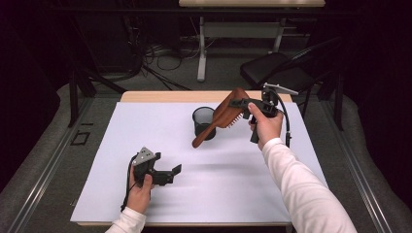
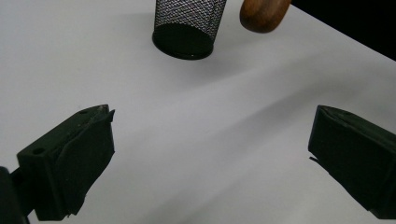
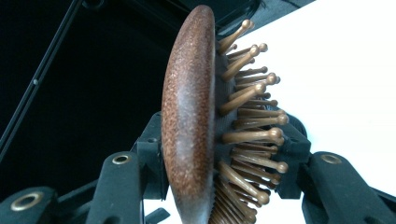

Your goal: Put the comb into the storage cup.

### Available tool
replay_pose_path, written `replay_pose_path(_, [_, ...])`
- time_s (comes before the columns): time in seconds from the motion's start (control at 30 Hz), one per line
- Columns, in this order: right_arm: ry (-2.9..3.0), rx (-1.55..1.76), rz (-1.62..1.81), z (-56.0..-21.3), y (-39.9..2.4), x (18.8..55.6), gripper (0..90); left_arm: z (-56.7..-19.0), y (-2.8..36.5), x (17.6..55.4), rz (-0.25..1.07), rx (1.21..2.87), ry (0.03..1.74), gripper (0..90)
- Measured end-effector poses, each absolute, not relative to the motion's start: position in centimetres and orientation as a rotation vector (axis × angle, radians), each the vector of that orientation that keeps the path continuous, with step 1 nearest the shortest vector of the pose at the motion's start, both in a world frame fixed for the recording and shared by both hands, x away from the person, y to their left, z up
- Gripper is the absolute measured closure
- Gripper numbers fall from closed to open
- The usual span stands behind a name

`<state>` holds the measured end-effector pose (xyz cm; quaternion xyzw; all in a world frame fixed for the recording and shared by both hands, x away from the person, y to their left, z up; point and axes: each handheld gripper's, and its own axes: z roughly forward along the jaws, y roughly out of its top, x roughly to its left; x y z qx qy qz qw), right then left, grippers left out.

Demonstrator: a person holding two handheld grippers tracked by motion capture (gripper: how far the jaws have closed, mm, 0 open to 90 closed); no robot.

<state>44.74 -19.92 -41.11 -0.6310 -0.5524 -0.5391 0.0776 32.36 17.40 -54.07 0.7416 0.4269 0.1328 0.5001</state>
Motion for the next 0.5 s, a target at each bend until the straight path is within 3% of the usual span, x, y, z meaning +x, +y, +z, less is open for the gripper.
replay_pose_path(0.5, [-1.609,-1.967,-1.665,-39.5,-20.9,46.1,48.7,-54.1,17.4,32.4,0.320,1.791,1.033,0.3])
